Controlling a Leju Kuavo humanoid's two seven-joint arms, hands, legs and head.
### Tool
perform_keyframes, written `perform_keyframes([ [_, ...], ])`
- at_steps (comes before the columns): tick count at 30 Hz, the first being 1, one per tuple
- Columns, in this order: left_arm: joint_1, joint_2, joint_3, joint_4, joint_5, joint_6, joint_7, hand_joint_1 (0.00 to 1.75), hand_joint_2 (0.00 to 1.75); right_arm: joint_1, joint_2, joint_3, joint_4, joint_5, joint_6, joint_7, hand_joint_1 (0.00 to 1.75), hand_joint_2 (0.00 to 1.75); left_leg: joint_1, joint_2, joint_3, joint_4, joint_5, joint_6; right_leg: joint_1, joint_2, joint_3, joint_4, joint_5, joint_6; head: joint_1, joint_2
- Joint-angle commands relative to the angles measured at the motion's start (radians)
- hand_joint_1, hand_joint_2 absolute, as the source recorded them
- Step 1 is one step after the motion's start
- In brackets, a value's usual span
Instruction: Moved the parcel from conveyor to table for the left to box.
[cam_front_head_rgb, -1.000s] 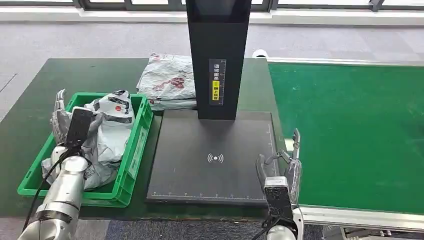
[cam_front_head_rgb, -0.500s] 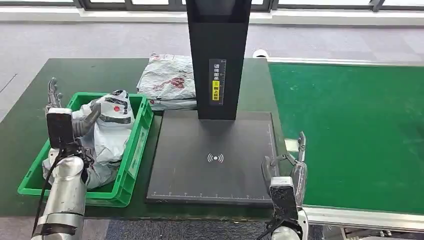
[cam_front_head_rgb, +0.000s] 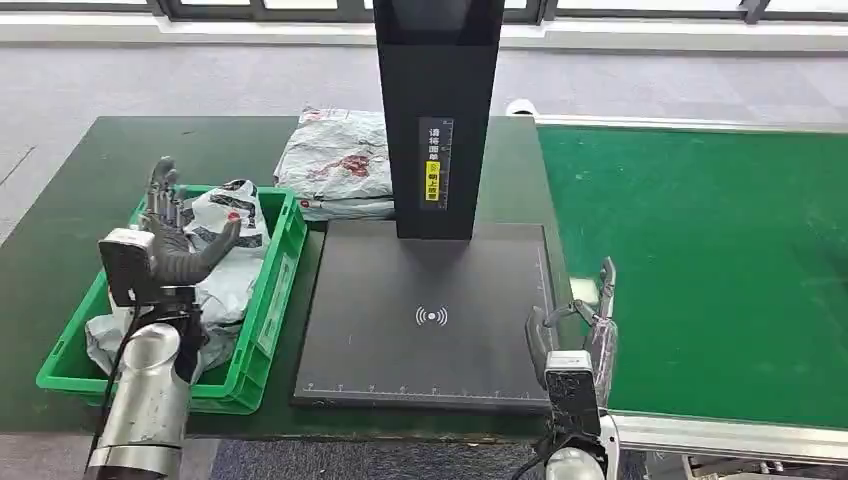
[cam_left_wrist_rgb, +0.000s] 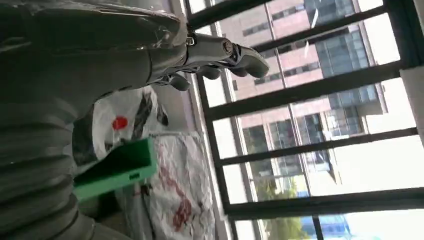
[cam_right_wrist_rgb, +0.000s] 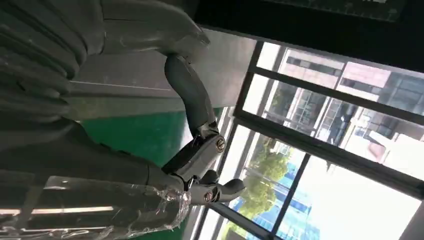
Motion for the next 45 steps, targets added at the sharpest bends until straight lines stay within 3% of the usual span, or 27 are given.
perform_keyframes([
  [1,-0.08,-0.129,-0.315,0.273,0.004,0.059,-0.049,0.0,1.75,-0.132,0.008,-0.014,0.142,-0.006,0.043,0.02,0.0,1.75,0.0,-0.005,0.002,-0.002,0.002,0.001,0.0,-0.006,0.005,-0.003,0.0,0.0,0.0,0.0],
  [6,-0.125,-0.178,-0.372,0.387,0.059,0.018,-0.072,0.0,1.75,-0.152,-0.006,-0.003,0.187,-0.053,0.075,0.023,0.0,1.75,-0.001,-0.003,0.002,-0.001,0.001,0.001,-0.001,-0.003,0.004,-0.002,0.001,0.002,0.0,0.0],
  [12,-0.211,-0.254,-0.481,0.604,-0.004,0.118,-0.065,0.0,1.75,-0.156,-0.001,-0.003,0.228,-0.093,0.081,0.039,0.0,1.75,-0.001,-0.006,0.002,-0.001,0.001,0.001,0.0,-0.007,0.005,-0.002,0.001,0.002,0.0,0.0],
  [16,-0.246,-0.293,-0.477,0.735,0.038,0.133,-0.065,0.0,1.75,-0.145,-0.012,-0.007,0.254,-0.094,0.067,0.043,0.0,1.75,0.0,-0.004,0.005,-0.003,0.001,0.002,0.0,-0.005,0.008,-0.005,0.002,0.002,0.0,0.0],
  [45,-0.218,-0.261,-0.446,0.675,0.103,0.278,-0.096,0.0,1.75,-0.149,-0.011,0.007,0.243,-0.104,0.038,0.048,0.0,1.75,0.0,0.002,0.002,-0.002,0.0,0.001,0.0,0.001,0.003,-0.002,0.002,0.001,0.0,0.0],
])
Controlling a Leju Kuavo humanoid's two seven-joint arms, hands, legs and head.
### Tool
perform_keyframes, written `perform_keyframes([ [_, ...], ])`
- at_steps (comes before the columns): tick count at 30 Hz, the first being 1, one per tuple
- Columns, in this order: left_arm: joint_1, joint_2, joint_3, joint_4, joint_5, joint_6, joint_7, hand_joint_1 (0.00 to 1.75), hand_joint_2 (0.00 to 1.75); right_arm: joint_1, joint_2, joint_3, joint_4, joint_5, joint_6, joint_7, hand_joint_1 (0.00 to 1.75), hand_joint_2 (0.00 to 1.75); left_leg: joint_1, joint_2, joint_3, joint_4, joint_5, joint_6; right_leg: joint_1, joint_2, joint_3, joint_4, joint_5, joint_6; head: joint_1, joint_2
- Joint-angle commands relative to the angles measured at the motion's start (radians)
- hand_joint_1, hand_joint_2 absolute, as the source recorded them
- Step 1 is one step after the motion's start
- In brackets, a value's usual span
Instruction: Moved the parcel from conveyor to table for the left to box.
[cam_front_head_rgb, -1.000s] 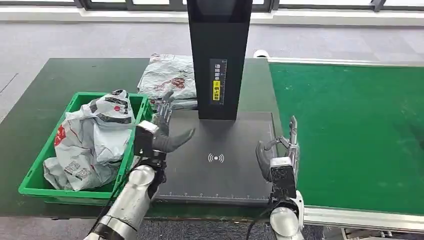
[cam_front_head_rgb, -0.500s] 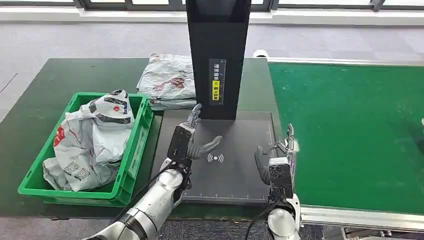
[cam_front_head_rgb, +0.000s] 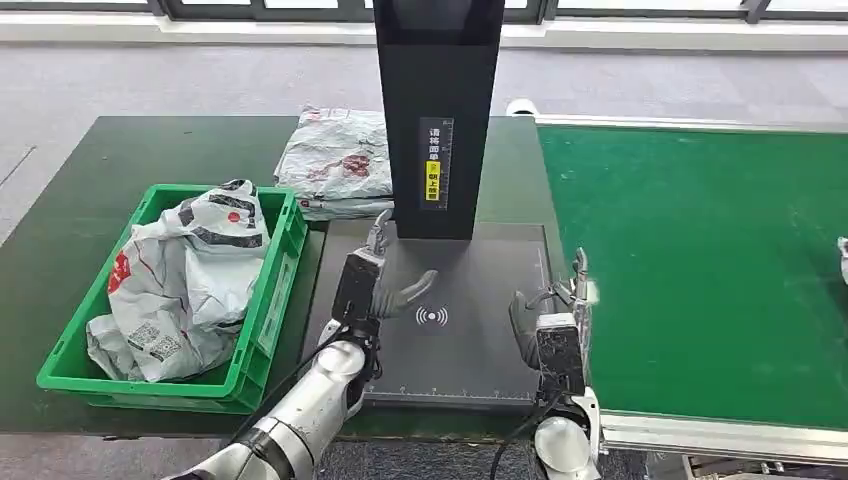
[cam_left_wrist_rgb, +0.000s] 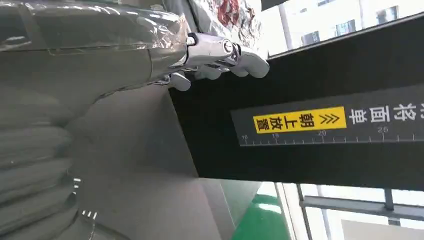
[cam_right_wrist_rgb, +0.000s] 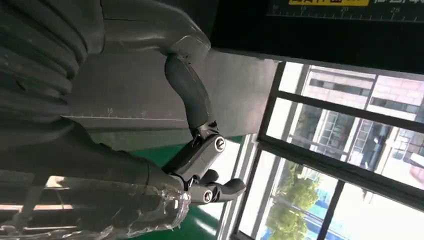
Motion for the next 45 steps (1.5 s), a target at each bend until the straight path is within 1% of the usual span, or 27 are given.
perform_keyframes([
  [1,-0.028,0.037,-0.033,0.022,0.007,0.012,0.003,0.0,1.75,-0.033,-0.015,0.006,0.063,-0.001,0.004,0.003,0.0,1.75,0.0,0.002,0.002,-0.001,0.0,0.0,0.001,0.001,0.002,-0.001,0.0,-0.001,0.0,0.0],
  [6,-0.022,0.037,-0.04,0.017,0.009,0.031,0.005,0.0,1.75,-0.037,-0.018,0.012,0.068,-0.002,-0.001,0.004,0.0,1.75,0.001,0.003,0.004,-0.003,0.0,0.0,0.001,0.002,0.004,-0.003,0.001,-0.001,0.0,0.0],
  [7,-0.023,0.037,-0.042,0.018,0.01,0.033,0.006,0.0,1.75,-0.039,-0.018,0.012,0.069,-0.002,-0.003,0.004,0.0,1.75,0.0,0.002,0.003,-0.001,0.0,0.0,0.001,0.002,0.002,-0.002,0.001,0.0,0.0,0.0],
  [16,-0.034,0.039,-0.048,0.024,0.01,0.051,0.001,0.0,1.75,-0.035,-0.017,0.014,0.059,-0.002,-0.008,0.004,0.0,1.75,0.001,0.002,0.004,-0.002,0.0,0.0,0.001,0.001,0.004,-0.003,0.001,-0.001,0.0,0.0],
  [20,-0.034,0.039,-0.048,0.024,0.01,0.051,0.001,0.0,1.75,-0.035,-0.017,0.014,0.059,-0.002,-0.008,0.004,0.0,1.75,0.0,0.002,0.003,-0.001,0.0,0.0,0.0,0.001,0.002,-0.001,0.0,-0.001,0.0,0.0],
  [23,-0.035,0.041,-0.049,0.025,0.01,0.051,-0.001,0.0,1.75,-0.038,-0.017,0.016,0.062,0.003,-0.01,0.004,0.0,1.75,0.001,0.003,0.005,-0.003,0.0,0.0,0.001,0.001,0.005,-0.003,0.001,-0.001,0.0,0.0],
  [32,-0.04,0.038,-0.056,0.026,0.005,0.057,-0.01,0.0,1.75,-0.033,-0.014,0.017,0.05,0.013,-0.017,0.003,0.0,1.75,0.0,0.001,0.001,-0.001,0.0,0.0,0.0,0.001,0.001,-0.001,0.0,0.0,0.0,0.0],
  [35,-0.04,0.038,-0.056,0.026,0.005,0.057,-0.01,0.0,1.75,-0.033,-0.014,0.017,0.05,0.013,-0.017,0.003,0.0,1.75,0.0,0.002,0.004,-0.002,0.0,0.0,0.001,0.001,0.003,-0.002,0.0,-0.001,0.0,0.0],
  [39,-0.04,0.04,-0.058,0.027,0.007,0.056,-0.01,0.0,1.75,-0.032,-0.013,0.015,0.049,0.016,-0.016,0.003,0.0,1.75,0.001,0.002,0.003,-0.001,0.0,0.0,0.001,0.001,0.002,-0.002,0.0,-0.001,0.0,0.0],
  [45,-0.036,0.039,-0.063,0.023,0.002,0.063,-0.012,0.0,1.75,-0.033,-0.011,0.012,0.049,0.021,-0.015,0.005,0.0,1.75,0.001,0.003,0.005,-0.003,0.0,0.0,0.001,0.002,0.005,-0.004,0.001,-0.001,0.0,0.0],
])
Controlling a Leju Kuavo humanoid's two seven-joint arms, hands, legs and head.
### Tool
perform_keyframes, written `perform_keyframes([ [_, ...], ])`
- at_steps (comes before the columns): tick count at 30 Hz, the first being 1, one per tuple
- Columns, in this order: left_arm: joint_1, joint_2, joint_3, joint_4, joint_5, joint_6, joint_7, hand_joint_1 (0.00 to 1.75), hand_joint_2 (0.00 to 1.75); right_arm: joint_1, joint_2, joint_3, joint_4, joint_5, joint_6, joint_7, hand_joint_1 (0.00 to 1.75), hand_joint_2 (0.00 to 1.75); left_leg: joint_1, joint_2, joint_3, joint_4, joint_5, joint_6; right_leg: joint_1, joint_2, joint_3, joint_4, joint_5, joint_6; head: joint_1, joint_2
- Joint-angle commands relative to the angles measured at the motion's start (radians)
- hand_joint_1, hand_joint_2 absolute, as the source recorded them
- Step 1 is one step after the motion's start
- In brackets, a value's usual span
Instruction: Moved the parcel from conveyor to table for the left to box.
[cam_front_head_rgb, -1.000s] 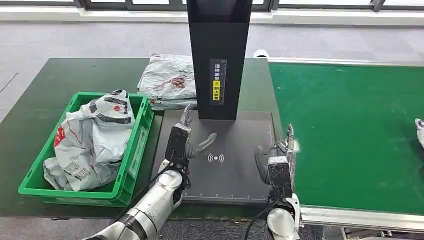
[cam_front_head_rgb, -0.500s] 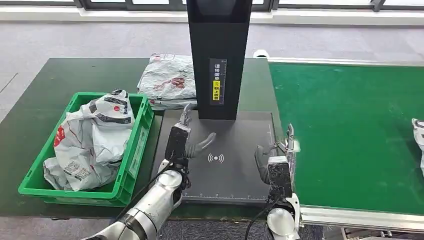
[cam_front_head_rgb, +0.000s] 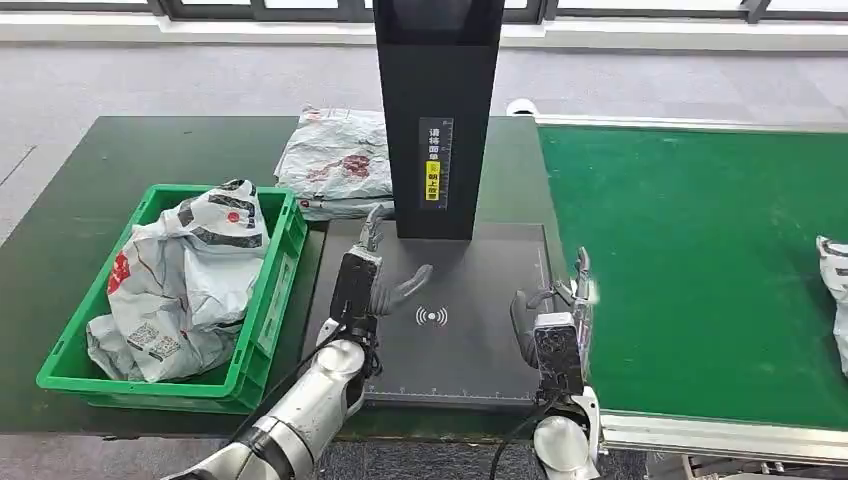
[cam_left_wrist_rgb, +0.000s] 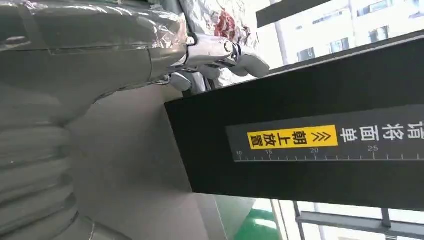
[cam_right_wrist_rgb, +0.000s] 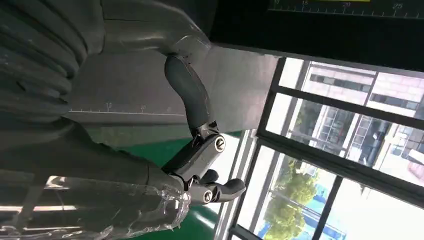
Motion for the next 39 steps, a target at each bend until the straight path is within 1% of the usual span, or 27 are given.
perform_keyframes([
  [1,-0.034,0.037,-0.057,0.031,-0.004,0.008,0.002,0.0,1.75,-0.029,-0.011,0.012,0.044,0.001,0.003,0.004,0.0,1.75,0.001,0.002,0.004,-0.002,0.0,0.0,0.001,0.001,0.004,-0.003,0.001,-0.001,0.0,0.0],
  [10,-0.041,0.031,-0.063,0.043,-0.011,0.019,0.003,0.0,1.75,-0.018,-0.003,0.008,0.037,0.009,0.003,0.004,0.0,1.75,0.0,0.001,0.002,-0.001,0.0,0.0,0.0,0.001,0.002,-0.001,0.0,-0.001,0.0,0.0],
  [11,-0.043,0.031,-0.064,0.044,-0.012,0.02,0.002,0.0,1.75,-0.016,-0.003,0.007,0.036,0.01,0.003,0.005,0.0,1.75,0.001,0.002,0.004,-0.002,0.0,0.0,0.001,0.001,0.004,-0.003,0.0,-0.001,0.0,0.0],
  [13,-0.043,0.03,-0.063,0.044,-0.011,0.021,0.001,0.0,1.75,-0.014,-0.004,0.007,0.035,0.012,0.003,0.005,0.0,1.75,0.0,0.001,0.001,-0.001,0.0,0.0,0.0,0.0,0.001,-0.001,0.0,0.0,0.0,0.0],
  [16,-0.043,0.03,-0.063,0.044,-0.012,0.025,0.001,0.0,1.75,-0.013,-0.002,0.007,0.032,0.014,0.004,0.005,0.0,1.75,0.001,0.001,0.005,-0.003,0.0,0.0,0.001,0.0,0.005,-0.003,0.0,-0.001,0.0,0.0],
  [18,-0.042,0.03,-0.063,0.043,-0.013,0.025,0.002,0.0,1.75,-0.014,-0.002,0.007,0.031,0.015,0.005,0.006,0.0,1.75,0.0,0.001,0.001,-0.001,0.0,0.0,0.0,0.0,0.0,0.0,0.0,0.0,0.0,0.0],
  [21,-0.041,0.03,-0.064,0.042,-0.013,0.026,0.001,0.0,1.75,-0.014,-0.002,0.007,0.03,0.017,0.005,0.006,0.0,1.75,0.001,0.001,0.003,-0.001,0.0,0.0,0.001,0.0,0.003,-0.002,0.0,-0.001,0.0,0.0],
  [24,-0.041,0.03,-0.064,0.042,-0.013,0.026,0.001,0.0,1.75,-0.014,-0.002,0.007,0.03,0.017,0.005,0.006,0.0,1.75,0.0,0.001,0.001,0.0,0.0,0.0,0.0,0.0,0.001,-0.001,0.0,0.0,0.0,0.0],
  [26,-0.041,0.03,-0.064,0.042,-0.013,0.026,0.001,0.0,1.75,-0.014,-0.002,0.007,0.03,0.017,0.005,0.006,0.0,1.75,0.001,0.002,0.004,-0.002,0.0,0.0,0.001,0.001,0.004,-0.002,0.0,-0.001,0.0,0.0],
  [28,-0.041,0.03,-0.064,0.042,-0.013,0.026,0.001,0.0,1.75,-0.014,-0.002,0.007,0.03,0.017,0.005,0.006,0.0,1.75,0.0,0.001,0.001,-0.001,0.0,0.0,0.001,0.0,0.001,-0.001,0.0,0.0,0.0,0.0],
  [39,-0.043,0.027,-0.069,0.043,-0.019,0.028,0.004,0.0,1.75,-0.004,-0.003,0.005,0.021,0.017,0.005,0.006,0.0,1.75,0.001,0.001,0.002,-0.001,0.0,0.0,0.001,0.0,0.003,-0.002,0.0,-0.001,0.0,0.0],
])
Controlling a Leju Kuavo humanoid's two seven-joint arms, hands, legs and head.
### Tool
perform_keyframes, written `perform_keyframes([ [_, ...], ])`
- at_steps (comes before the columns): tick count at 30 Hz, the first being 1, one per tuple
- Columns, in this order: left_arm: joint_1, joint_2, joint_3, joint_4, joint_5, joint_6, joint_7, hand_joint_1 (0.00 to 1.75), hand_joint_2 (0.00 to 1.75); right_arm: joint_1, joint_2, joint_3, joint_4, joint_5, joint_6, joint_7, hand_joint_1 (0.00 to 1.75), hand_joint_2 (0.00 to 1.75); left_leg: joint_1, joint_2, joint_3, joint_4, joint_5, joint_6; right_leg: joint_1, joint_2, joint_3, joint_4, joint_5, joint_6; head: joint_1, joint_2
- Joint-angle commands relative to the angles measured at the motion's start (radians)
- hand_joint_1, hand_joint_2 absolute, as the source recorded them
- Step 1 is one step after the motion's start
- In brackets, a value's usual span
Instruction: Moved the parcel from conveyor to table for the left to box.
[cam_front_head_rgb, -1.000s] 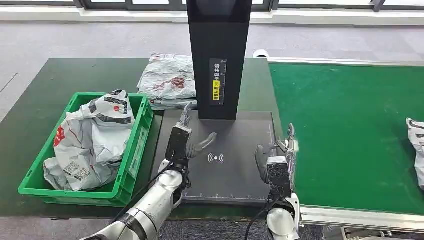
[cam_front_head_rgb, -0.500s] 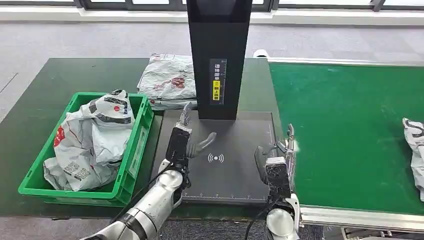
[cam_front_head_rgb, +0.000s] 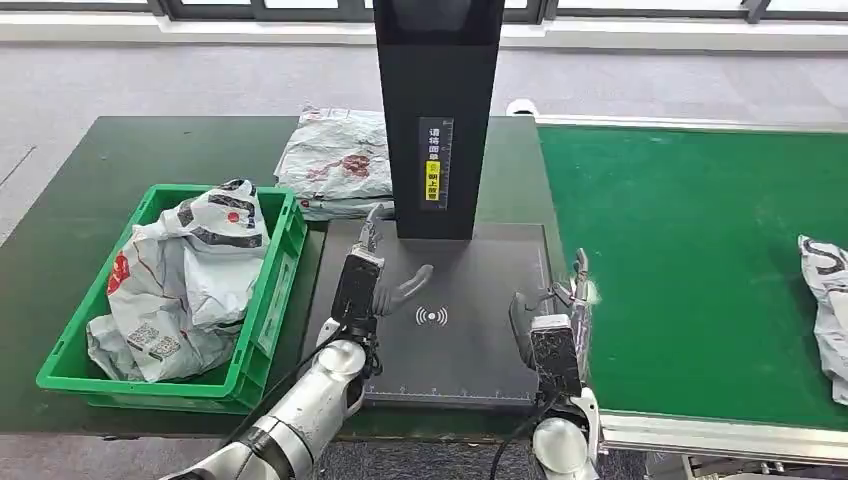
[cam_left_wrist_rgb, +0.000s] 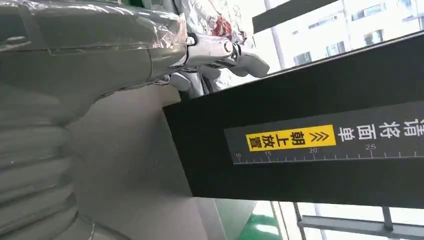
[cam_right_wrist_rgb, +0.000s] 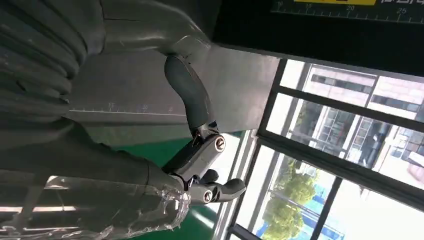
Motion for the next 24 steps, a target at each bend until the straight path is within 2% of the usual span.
perform_keyframes([
  [1,-0.041,0.023,-0.055,0.043,-0.005,0.002,0.006,0.0,1.75,-0.007,-0.006,0.005,0.02,-0.002,0.004,0.003,0.0,1.75,0.001,0.001,0.003,-0.002,0.0,0.0,0.001,0.0,0.003,-0.002,0.0,-0.001,0.0,0.0],
  [24,-0.026,0.029,-0.053,0.034,-0.008,0.031,0.0,0.0,1.75,0.01,0.004,0.002,0.011,0.013,0.013,0.012,0.0,1.75,0.001,0.001,0.003,-0.002,0.0,0.0,0.001,0.001,0.003,-0.002,0.0,-0.001,0.0,0.0],
])
